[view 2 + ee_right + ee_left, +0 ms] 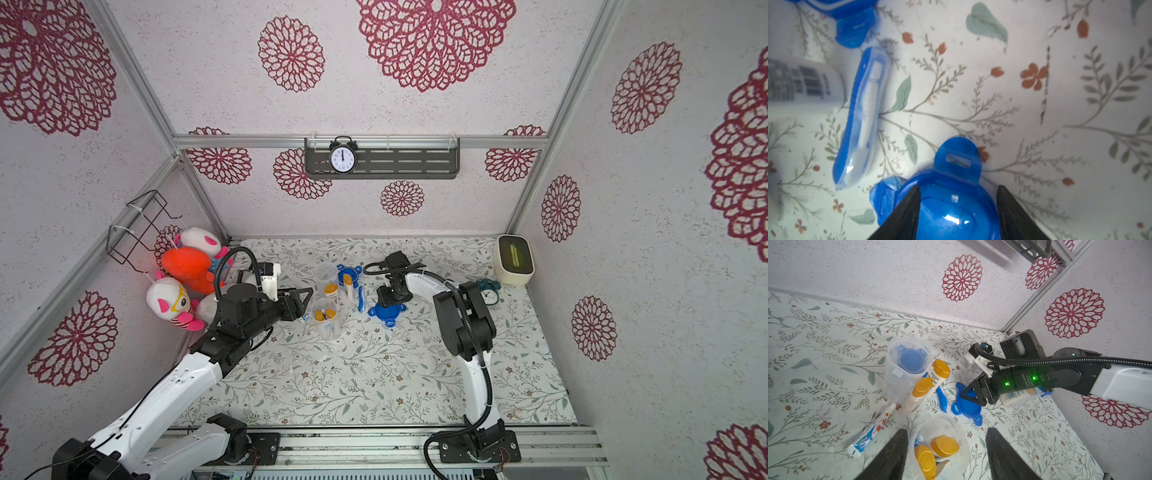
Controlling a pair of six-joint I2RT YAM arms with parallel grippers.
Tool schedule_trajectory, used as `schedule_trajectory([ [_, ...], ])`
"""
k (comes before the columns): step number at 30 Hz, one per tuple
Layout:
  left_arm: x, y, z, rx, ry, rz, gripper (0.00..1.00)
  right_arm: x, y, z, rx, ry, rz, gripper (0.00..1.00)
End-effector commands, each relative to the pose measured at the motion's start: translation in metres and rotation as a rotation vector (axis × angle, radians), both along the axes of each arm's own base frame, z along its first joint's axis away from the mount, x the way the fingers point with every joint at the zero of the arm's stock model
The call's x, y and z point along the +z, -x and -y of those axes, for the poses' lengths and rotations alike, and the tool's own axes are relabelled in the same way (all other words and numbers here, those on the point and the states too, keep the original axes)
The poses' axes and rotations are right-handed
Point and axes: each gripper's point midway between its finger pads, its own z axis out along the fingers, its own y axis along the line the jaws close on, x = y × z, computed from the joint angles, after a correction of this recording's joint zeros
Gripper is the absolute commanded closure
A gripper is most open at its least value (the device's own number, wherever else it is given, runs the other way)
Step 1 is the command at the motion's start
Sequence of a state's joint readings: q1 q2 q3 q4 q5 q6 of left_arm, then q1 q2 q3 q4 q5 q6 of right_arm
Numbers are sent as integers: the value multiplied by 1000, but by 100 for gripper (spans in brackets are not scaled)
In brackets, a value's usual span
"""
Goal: Pack away toiletry kits
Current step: Move the lid to the center of the board, then pick up the lid from the center of the board.
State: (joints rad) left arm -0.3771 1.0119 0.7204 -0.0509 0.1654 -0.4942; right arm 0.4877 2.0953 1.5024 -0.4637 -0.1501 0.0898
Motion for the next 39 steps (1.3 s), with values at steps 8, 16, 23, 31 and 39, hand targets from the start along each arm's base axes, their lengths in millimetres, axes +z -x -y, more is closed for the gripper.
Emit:
schedule_trajectory([
  [8, 10, 31, 49, -120, 43, -100, 37, 13, 95, -32, -145, -158, -99, 49],
  [16, -17, 47, 78, -147, 51, -314, 38, 64, 119, -37, -164, -289, -78, 51],
  [23, -50, 77, 82, -92, 55, -502, 38, 96, 122, -11, -137, -341, -79, 51],
  [31, -72, 98, 99, -87, -45, -564, 35, 80, 114, -16, -4, -326, -102, 48],
  [39, -96, 110, 106, -43, -79, -560, 32, 59, 111, -36, 85, -385, -127, 51],
])
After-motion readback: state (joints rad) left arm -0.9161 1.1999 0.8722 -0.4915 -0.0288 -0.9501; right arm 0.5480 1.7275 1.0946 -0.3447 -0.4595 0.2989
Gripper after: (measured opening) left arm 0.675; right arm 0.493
